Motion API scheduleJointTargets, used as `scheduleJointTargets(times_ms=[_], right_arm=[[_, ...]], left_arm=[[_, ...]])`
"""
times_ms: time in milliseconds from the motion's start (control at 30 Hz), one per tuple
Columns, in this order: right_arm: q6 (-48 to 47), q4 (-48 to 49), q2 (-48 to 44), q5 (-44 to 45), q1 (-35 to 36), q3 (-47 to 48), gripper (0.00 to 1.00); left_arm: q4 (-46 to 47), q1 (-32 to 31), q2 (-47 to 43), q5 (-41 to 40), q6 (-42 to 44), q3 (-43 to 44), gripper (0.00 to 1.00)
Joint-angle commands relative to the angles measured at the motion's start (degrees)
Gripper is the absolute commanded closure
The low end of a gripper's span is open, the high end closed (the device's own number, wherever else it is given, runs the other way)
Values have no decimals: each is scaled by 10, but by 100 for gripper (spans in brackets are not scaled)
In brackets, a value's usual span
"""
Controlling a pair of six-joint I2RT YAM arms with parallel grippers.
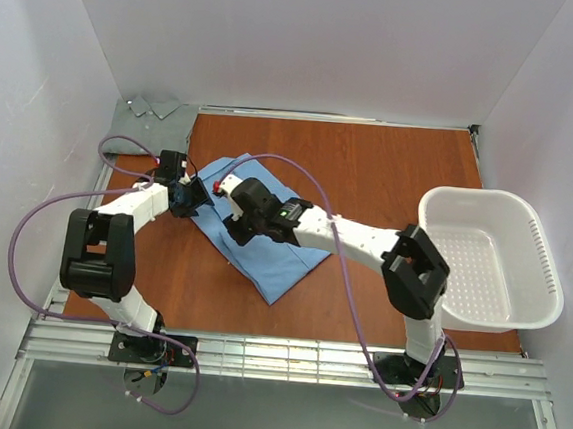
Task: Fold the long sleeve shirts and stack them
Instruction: Fold the shirt
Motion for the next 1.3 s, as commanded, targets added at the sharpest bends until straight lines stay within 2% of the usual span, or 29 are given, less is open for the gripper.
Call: scheduleJointTargets(times_ms=[0,100,367,900,1000,1100,1167,1267], right_arm=[[-7,-8,49,28,9,74,59],[-8,-15,97,32,16,120,59],[10,-18,161,54,25,149,59],[8,-17,189,53,39,160,62],[4,-17,192,58,39,159,69],[1,-17,187,52,39,157,83],[-5,-16,184,47,42,157,98],[-11,-16,178,41,45,151,99]], left_arm=[[34,9,11,4,32,15,48],[47,14,24,20,28,2,50],[42,20,43,26,28,-3,50],[32,20,52,21,30,-3,51],[32,20,53,20,30,-3,51],[32,20,54,20,31,-3,51],[30,20,55,13,30,-2,51],[29,20,54,10,30,-2,51]])
